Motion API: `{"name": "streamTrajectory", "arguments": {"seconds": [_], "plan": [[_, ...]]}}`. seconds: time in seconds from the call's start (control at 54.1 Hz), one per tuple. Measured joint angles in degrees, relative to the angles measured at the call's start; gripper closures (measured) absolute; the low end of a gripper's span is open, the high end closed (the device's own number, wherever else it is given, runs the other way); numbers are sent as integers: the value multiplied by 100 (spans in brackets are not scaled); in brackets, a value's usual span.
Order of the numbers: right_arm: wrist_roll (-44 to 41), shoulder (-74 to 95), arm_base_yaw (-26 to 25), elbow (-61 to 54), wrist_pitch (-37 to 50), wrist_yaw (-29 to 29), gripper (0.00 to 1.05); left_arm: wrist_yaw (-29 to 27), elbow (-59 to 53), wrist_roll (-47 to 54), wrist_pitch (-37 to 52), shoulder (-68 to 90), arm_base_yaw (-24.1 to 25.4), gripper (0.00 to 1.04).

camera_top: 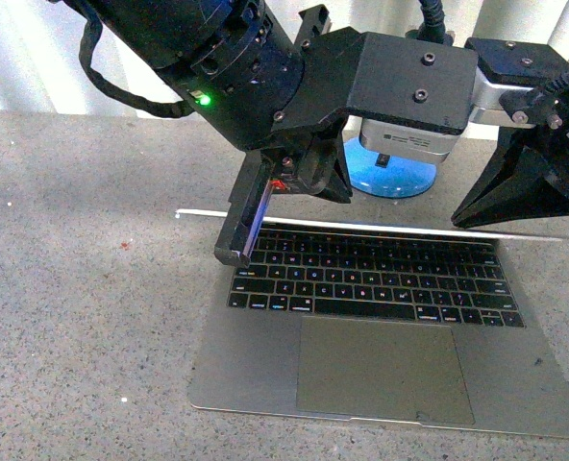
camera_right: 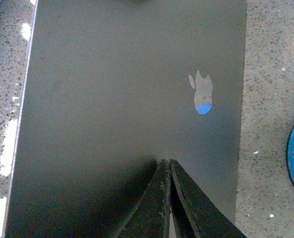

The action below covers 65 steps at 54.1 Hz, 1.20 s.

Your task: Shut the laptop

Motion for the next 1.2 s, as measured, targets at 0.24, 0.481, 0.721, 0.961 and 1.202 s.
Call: {"name": "streamTrajectory", "arguments": {"seconds": [0.24,0.481,0.721,0.961,1.202], "plan": [[13,0,15,-142,107,-17,102,13,-87,-31,131,4,-72,101],[13,0,11,-267,219,-33,102,61,-262,-74,321,79,-103,101],[9,0,4,-446,319,7,102,68,-415,-116,457,162,-107,101],[13,11,9,-693,527,7,102,107,-608,-188,662,221,-142,101],[17,149,94,-1051,791,11,102,109,-826,-192,828,358,-192,101]]}}
